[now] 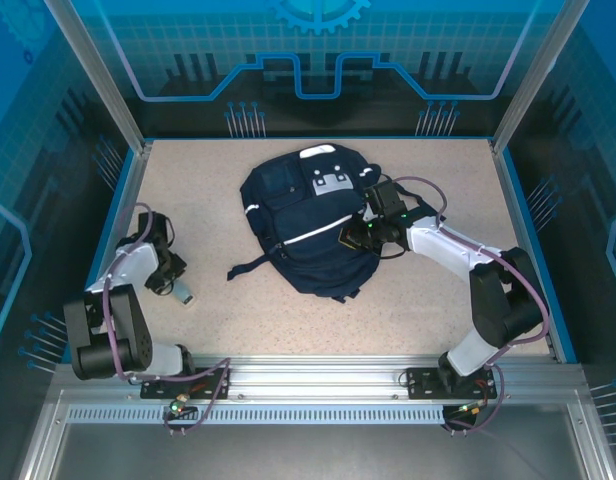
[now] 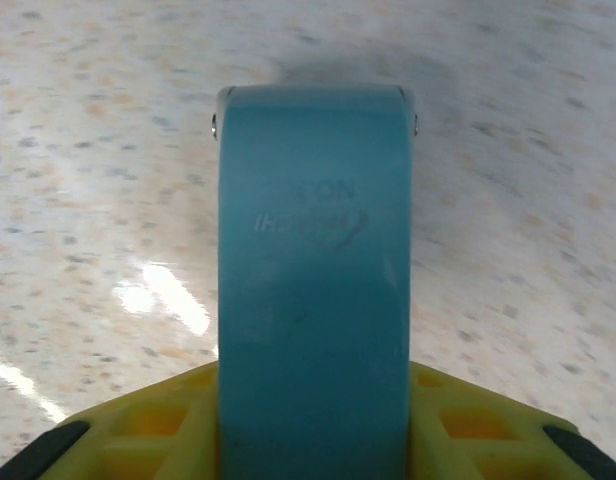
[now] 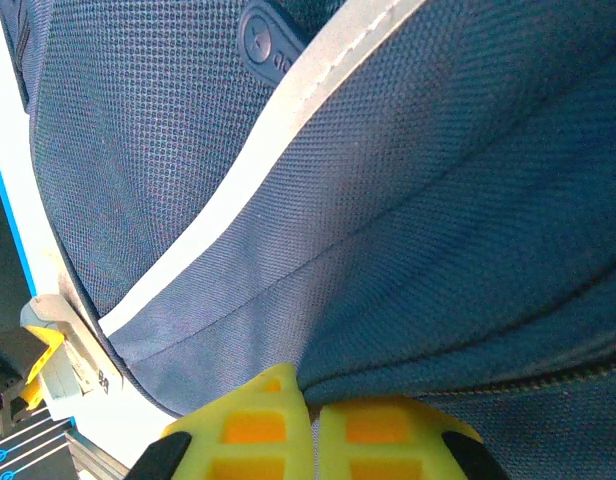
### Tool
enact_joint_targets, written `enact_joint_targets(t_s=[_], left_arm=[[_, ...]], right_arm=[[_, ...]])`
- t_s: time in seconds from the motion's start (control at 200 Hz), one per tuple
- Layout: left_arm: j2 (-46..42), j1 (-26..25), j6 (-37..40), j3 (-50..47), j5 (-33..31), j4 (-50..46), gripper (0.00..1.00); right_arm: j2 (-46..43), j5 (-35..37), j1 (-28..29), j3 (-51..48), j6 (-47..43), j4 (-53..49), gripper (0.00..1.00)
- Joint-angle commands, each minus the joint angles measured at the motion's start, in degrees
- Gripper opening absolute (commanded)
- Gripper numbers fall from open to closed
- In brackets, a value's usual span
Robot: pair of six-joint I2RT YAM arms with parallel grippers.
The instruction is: Pack books, pencil case, and school supplies into a backpack
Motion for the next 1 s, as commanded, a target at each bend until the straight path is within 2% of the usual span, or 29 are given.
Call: enact_joint_targets(t_s=[0.0,0.13,0.225,0.365,0.575,0.715,0.86,0.9,0.995], left_arm=[[-1.7,-6.7,-0.9,2.7,2.0,0.0,0.34],[-1.6,-17.0,-2.0,4.2,1.3,-1.4,0.32],[-2.8,-25.3,-3.6,5.6,-2.0,-4.1,0.32],[-4.1,-36.1,-5.9,7.2,-4.6,-4.9,0.32],[3.5,-49.1,-11.5,10.7,-5.4,-5.5,0.33],[9.7,-53.4,-14.4,12.1,-4.6,-5.0,0.35],[11.8,-54.0,-15.1,12.4,-3.2,-3.6,0.38],[11.9,-54.0,-14.8,12.8,-3.3,-3.7,0.44],[10.5,-53.9,-13.7,13.7,-4.5,-5.0,0.7]], right_arm=[[-0.4,-0.2,1.0,0.5,-1.8,-0.5,0.08],[-0.9,0.6,1.0,0.5,-3.0,-1.8,0.12],[-1.4,1.5,1.0,0.3,-4.2,-2.6,0.17],[-2.1,2.4,1.0,-0.3,-5.5,-2.4,0.27],[-3.1,4.1,1.0,-0.5,-6.4,-2.7,0.43],[-4.8,6.3,1.0,-1.1,-6.9,-4.0,0.51],[-7.0,8.7,0.9,-1.4,-7.7,-5.8,0.57],[-7.5,9.5,0.9,-1.4,-7.9,-6.3,0.58],[-9.2,11.9,1.3,-1.4,-9.0,-7.4,0.59]])
